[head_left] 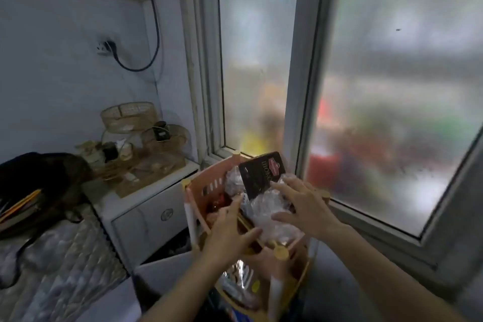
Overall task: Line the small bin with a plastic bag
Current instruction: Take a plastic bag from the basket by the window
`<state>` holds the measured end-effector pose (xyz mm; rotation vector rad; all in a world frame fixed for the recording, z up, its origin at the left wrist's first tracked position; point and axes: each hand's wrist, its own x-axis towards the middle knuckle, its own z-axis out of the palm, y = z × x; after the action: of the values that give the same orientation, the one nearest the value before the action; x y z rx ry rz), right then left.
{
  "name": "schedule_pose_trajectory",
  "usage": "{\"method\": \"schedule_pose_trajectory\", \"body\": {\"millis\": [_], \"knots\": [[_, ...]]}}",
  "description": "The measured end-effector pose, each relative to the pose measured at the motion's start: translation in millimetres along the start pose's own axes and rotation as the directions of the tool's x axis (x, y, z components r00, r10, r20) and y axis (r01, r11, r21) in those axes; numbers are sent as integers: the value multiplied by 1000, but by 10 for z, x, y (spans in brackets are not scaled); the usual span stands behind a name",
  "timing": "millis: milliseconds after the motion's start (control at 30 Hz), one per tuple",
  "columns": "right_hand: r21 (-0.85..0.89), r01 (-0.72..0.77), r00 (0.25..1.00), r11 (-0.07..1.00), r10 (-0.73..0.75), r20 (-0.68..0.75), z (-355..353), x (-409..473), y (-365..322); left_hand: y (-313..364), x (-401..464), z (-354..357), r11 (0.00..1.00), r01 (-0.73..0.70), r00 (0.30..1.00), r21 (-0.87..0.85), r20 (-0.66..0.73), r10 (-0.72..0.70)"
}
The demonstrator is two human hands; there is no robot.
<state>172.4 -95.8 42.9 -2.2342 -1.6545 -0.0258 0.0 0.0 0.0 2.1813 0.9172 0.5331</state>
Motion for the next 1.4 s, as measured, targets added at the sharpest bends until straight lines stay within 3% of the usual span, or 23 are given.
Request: {"method": "schedule_pose_trajectory", "body": {"millis": [133,267,367,500,700,900,1033,1200,1400], "knots": [[-85,64,983,994,-48,176,194,500,288,-130,444,240,988,100,993,-116,69,-92],[-82,85,972,993,-64,228,450,745,520,-279,778,449,950,192,976,-246,149,-158],[-14,127,985,992,-125,121,510,783,620,-338,912,562,921,225,972,-317,133,-192],[93,81,997,992,-79,-25,483,730,633,-384,964,601,930,186,982,-317,17,-191],[159,23,955,987,25,-295,193,554,370,-307,978,259,925,-6,1000,-381,3,7],[255,-70,873,964,183,-452,-426,-28,-137,168,664,-198,863,-227,965,-451,18,263],[215,-205,794,955,291,-533,-796,-707,-467,579,286,-264,784,-351,904,-512,32,426],[253,-442,659,860,503,-559,-1048,-1915,-627,1127,-421,24,683,-400,783,-611,159,601],[330,-646,388,689,668,-635,-1366,-3689,-1024,1935,-1601,686,591,-457,547,-664,314,776]]}}
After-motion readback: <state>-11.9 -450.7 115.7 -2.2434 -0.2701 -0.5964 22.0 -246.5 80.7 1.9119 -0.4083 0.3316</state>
